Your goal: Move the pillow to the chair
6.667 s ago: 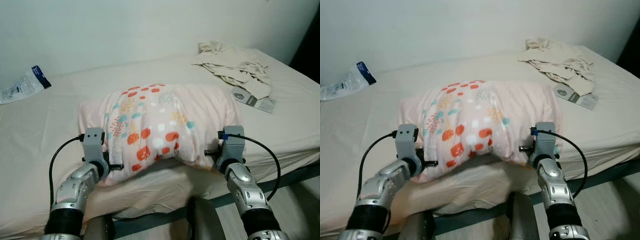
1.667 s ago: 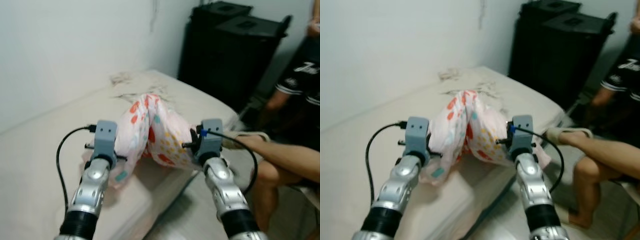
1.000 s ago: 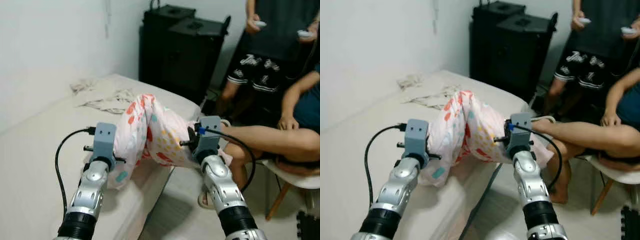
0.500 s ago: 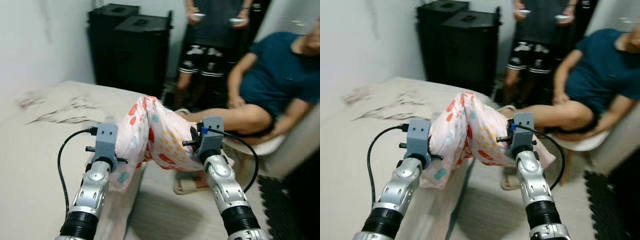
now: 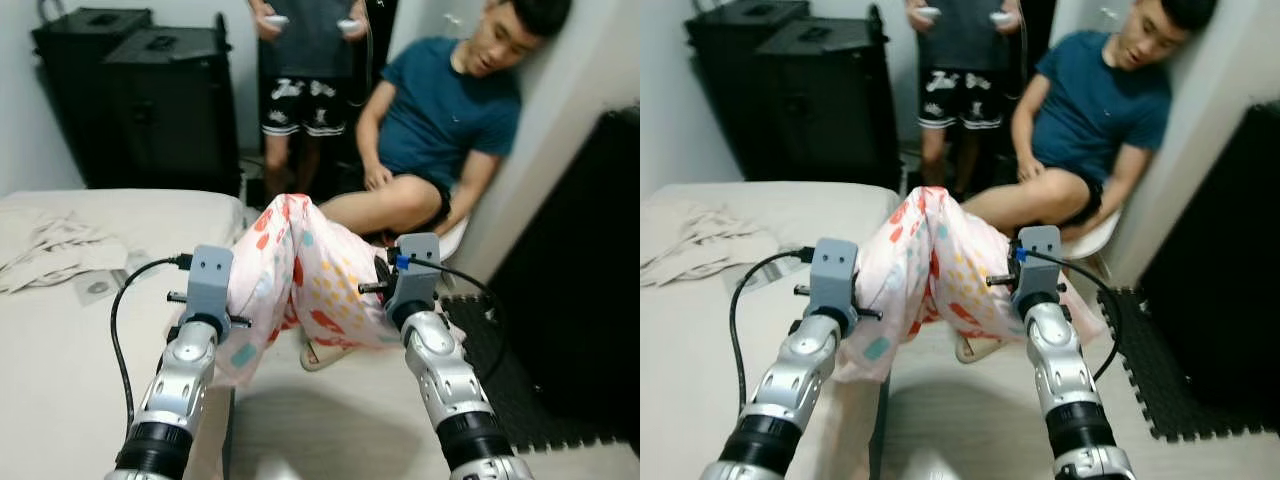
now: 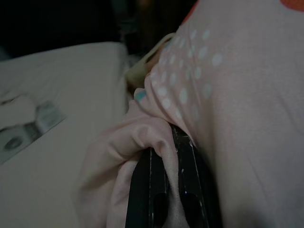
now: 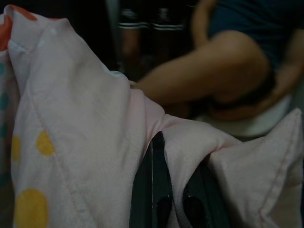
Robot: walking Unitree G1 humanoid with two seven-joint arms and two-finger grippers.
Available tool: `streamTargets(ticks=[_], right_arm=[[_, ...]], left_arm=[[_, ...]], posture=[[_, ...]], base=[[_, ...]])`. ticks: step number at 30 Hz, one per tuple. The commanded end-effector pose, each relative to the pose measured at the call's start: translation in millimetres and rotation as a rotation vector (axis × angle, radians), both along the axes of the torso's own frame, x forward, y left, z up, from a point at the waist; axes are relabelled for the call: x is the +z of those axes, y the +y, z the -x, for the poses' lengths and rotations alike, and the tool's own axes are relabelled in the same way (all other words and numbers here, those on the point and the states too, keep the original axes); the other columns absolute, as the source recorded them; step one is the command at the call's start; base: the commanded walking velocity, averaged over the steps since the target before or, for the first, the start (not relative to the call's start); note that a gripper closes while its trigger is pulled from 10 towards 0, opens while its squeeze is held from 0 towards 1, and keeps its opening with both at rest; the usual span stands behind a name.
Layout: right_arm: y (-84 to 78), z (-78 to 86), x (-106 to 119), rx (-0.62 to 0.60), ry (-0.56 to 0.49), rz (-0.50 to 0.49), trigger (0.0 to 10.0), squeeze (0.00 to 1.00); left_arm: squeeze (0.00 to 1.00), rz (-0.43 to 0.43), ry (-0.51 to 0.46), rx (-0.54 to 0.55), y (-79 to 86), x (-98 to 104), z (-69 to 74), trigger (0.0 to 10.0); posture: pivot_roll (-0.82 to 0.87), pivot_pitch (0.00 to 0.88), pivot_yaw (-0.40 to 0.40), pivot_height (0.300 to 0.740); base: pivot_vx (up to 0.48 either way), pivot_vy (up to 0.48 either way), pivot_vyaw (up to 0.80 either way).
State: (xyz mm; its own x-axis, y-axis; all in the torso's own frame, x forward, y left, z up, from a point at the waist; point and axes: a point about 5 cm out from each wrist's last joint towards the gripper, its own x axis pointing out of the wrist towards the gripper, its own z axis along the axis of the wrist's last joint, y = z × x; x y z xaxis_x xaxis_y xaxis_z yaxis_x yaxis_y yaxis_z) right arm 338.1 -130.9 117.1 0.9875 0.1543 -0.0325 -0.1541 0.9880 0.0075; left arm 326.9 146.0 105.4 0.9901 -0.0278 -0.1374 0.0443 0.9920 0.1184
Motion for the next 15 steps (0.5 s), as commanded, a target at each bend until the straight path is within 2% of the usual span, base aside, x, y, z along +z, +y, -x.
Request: streamTargets(ticks=[1,12,15], right_arm=[[7.9,-2.1,11,0.032,-0.047,-0.001,10.0,0.00],[11.1,-3.5,15,0.036,-0.062,-0.012,10.0,0.00],[11.6,-3.1,23,0.021,-0.114,-0.042,10.0,0.00]], left_arm=[[0.00,-0.007,-0.043,-0.053,-11.3,8,-2.6,10.0],[0.00,-0.002,-0.060,-0.068,-17.9,12,-4.4,10.0],[0.00,0.011,-0.079,-0.078,-20.4,16,-4.8,10.0]], posture=[[-0.04,0.054,-0.014,0.740],[-0.04,0.035,-0.010,0.740],[-0.04,0.035,-0.009,0.740]], base=[[0.000,0.000,-0.80],[0.000,0.000,-0.80],[0.000,0.000,-0.80]])
